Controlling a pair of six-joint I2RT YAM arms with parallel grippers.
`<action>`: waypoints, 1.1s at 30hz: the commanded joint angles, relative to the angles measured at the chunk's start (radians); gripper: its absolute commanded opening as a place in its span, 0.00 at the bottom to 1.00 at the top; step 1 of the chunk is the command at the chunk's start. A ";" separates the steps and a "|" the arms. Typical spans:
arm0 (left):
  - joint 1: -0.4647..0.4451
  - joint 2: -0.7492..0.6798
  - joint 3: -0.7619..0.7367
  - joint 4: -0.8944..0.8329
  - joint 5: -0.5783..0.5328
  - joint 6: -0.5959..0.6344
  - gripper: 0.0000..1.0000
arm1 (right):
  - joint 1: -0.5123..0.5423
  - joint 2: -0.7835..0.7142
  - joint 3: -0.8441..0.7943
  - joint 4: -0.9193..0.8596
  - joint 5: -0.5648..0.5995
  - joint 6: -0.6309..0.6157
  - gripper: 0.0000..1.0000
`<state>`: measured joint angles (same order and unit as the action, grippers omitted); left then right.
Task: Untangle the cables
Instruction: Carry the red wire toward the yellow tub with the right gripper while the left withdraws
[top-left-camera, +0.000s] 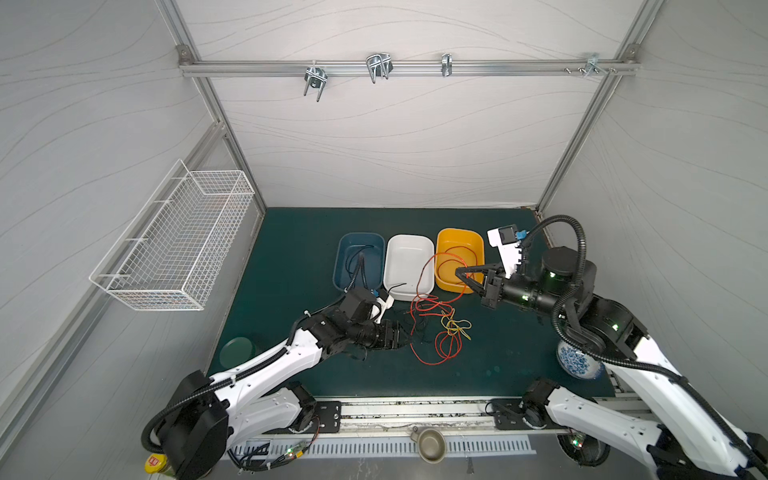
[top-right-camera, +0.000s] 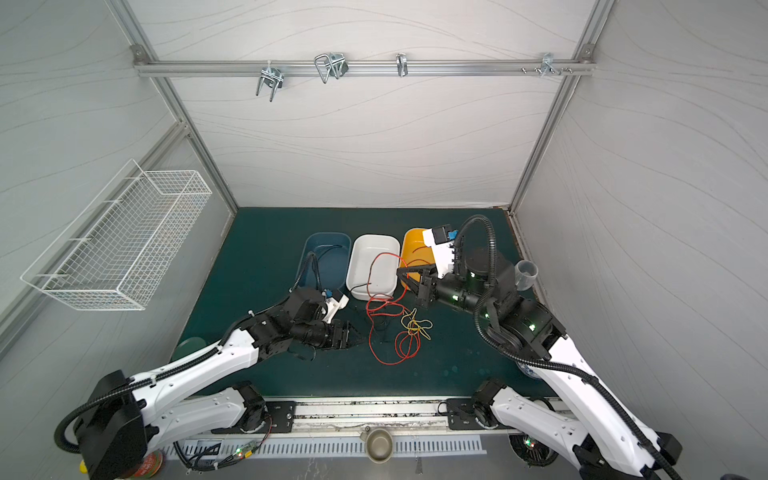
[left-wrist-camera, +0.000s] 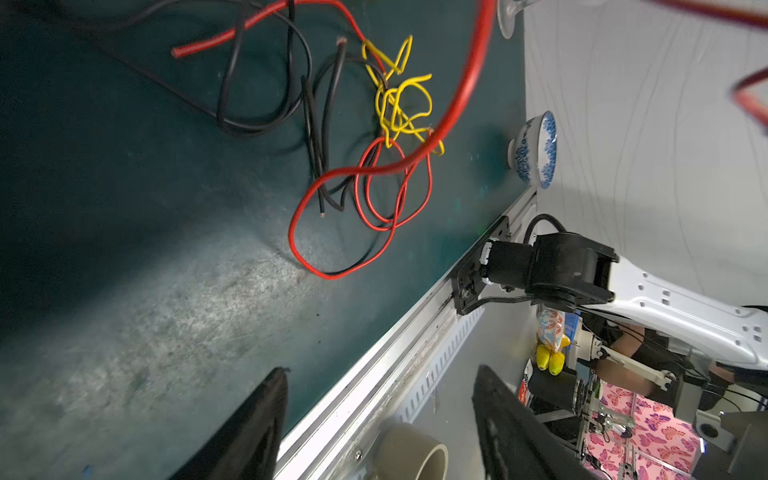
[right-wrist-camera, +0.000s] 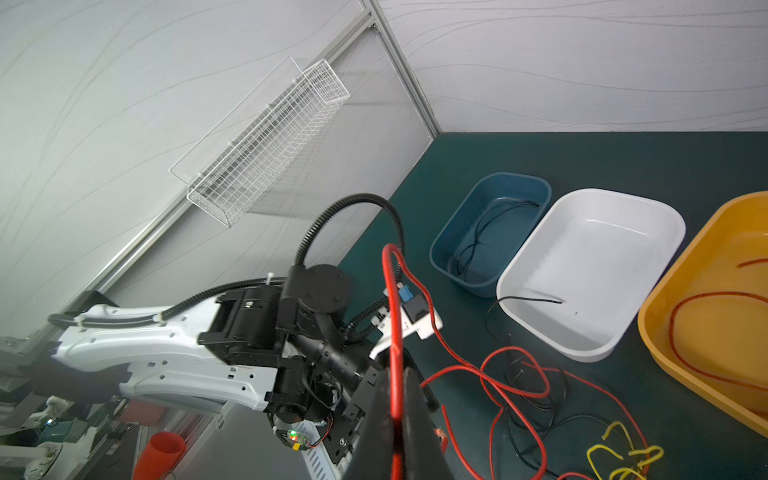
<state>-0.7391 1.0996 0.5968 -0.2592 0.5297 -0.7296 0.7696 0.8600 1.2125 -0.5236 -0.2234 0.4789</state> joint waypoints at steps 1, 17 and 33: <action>-0.031 0.043 0.004 0.137 -0.036 -0.008 0.72 | -0.003 0.005 0.041 -0.023 -0.048 0.007 0.00; -0.060 0.062 -0.085 0.427 -0.191 0.041 0.70 | 0.004 -0.018 0.062 -0.019 -0.112 0.061 0.00; -0.064 0.045 -0.114 0.525 -0.214 0.043 0.43 | 0.008 -0.041 0.030 0.010 -0.157 0.098 0.00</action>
<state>-0.8001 1.1469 0.4801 0.1848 0.3202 -0.6853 0.7712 0.8337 1.2469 -0.5365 -0.3595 0.5613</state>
